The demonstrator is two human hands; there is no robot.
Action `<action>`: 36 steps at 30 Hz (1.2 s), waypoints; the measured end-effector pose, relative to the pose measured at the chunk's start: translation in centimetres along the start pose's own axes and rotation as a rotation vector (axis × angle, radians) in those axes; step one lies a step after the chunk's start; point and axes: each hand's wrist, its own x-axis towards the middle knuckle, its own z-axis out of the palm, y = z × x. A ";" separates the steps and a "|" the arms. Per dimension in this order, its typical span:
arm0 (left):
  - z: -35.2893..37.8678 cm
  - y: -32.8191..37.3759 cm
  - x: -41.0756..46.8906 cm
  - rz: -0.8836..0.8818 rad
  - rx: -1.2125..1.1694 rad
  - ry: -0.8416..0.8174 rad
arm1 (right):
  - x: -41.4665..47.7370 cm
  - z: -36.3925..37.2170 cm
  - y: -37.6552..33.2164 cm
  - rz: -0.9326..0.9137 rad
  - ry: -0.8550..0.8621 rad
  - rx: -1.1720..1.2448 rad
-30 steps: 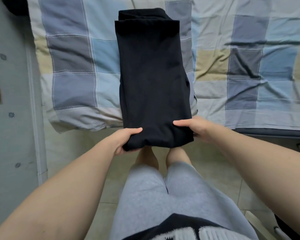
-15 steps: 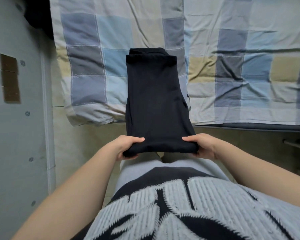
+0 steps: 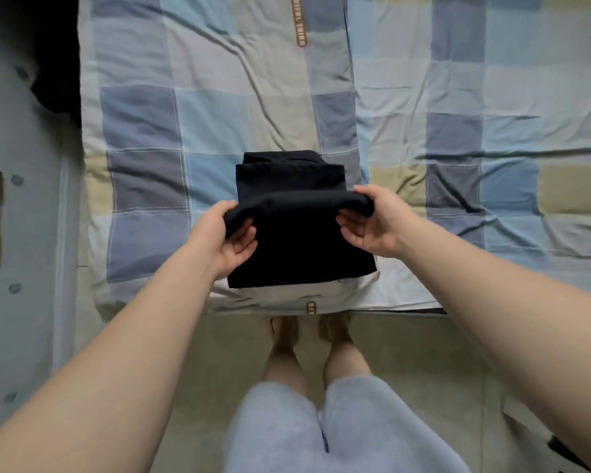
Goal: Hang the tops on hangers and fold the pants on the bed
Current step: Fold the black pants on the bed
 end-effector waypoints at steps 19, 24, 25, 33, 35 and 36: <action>0.9 -6.0 11.5 0.886 1.613 0.207 | 12.3 -3.1 5.5 -0.461 0.058 -1.689; 1.1 -6.0 11.0 0.984 1.396 0.406 | 12.1 -4.1 5.1 -0.736 0.246 -1.622; 1.4 -5.4 11.2 0.949 1.280 0.458 | 12.2 -4.3 4.9 -0.779 0.292 -1.573; 1.1 -1.7 15.1 0.375 0.777 0.352 | 15.5 -4.9 2.8 -0.329 0.062 -0.709; 0.6 -1.5 15.3 0.345 0.817 0.302 | 15.7 -5.2 2.4 -0.288 0.042 -0.674; 0.4 -1.5 15.3 0.333 0.820 0.279 | 15.5 -5.3 2.2 -0.261 0.024 -0.647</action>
